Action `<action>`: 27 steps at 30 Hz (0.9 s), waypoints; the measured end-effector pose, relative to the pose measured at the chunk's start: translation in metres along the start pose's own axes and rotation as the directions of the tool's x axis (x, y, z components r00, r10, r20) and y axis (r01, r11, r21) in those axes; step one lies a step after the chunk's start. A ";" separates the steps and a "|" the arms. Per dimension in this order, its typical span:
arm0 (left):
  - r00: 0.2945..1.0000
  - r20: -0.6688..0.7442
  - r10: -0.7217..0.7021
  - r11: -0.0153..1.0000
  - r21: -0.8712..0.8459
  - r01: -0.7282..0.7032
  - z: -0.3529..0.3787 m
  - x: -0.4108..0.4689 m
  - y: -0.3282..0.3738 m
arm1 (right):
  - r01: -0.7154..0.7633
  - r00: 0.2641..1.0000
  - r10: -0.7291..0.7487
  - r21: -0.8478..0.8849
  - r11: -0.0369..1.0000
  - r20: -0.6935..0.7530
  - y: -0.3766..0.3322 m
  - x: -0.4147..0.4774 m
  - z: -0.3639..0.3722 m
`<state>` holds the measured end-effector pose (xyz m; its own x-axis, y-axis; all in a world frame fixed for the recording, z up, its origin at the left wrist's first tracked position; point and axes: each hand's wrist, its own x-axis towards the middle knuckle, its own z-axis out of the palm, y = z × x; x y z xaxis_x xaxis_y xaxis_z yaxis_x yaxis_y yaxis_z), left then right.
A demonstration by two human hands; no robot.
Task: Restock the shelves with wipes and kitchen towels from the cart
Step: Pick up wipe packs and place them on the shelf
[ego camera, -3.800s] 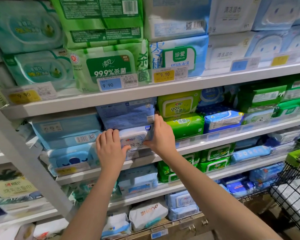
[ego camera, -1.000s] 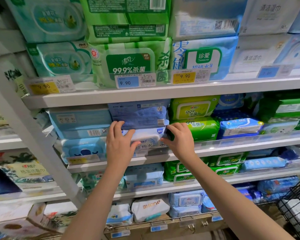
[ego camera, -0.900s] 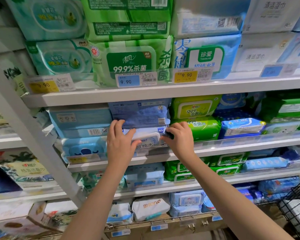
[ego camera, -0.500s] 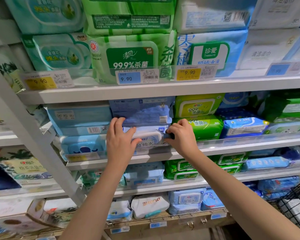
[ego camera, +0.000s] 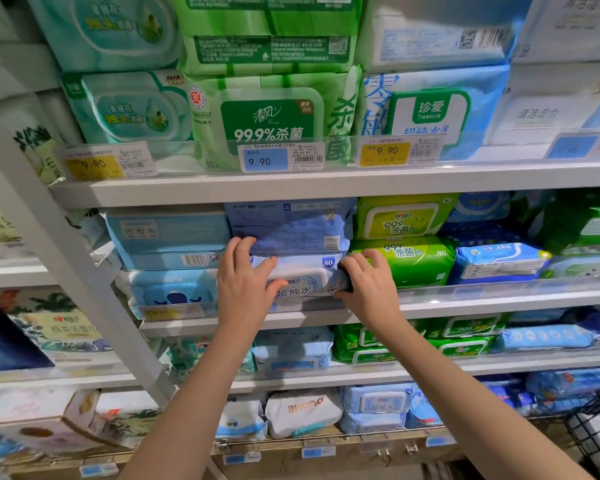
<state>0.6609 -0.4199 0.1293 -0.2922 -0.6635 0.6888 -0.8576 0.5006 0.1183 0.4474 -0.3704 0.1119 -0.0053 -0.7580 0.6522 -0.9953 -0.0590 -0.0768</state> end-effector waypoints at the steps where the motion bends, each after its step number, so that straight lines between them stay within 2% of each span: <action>1: 1.000 0.002 0.000 1.000 0.000 0.000 0.000 0.000 0.000 | -0.055 0.998 0.056 0.034 0.998 -0.027 -0.002 -0.004 0.003; 4: 1.000 0.006 -0.005 1.000 -0.004 0.005 0.000 0.001 0.000 | -0.243 0.966 0.252 0.122 0.962 -0.064 -0.001 -0.009 0.006; 8: 1.000 0.004 -0.008 1.000 -0.021 0.008 0.000 0.001 -0.001 | -0.157 0.987 0.159 0.037 0.987 -0.039 0.004 -0.004 0.006; 15: 1.000 0.011 -0.013 1.000 -0.026 0.013 0.002 0.001 -0.001 | -0.108 0.994 0.107 -0.025 0.994 -0.015 0.010 -0.001 0.006; 22: 1.000 0.004 -0.005 1.000 -0.016 0.006 0.003 0.001 -0.001 | -0.210 0.977 0.208 -0.071 0.975 -0.035 0.003 0.002 0.012; 27: 1.000 0.005 -0.016 1.000 -0.018 0.016 0.004 -0.001 0.002 | -0.269 0.962 0.271 -0.065 0.961 0.017 -0.004 0.007 0.006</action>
<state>0.6582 -0.4205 0.1255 -0.2806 -0.6740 0.6834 -0.8545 0.4997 0.1420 0.4523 -0.3795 0.1120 -0.2732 -0.7566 0.5941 -0.9612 0.1898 -0.2004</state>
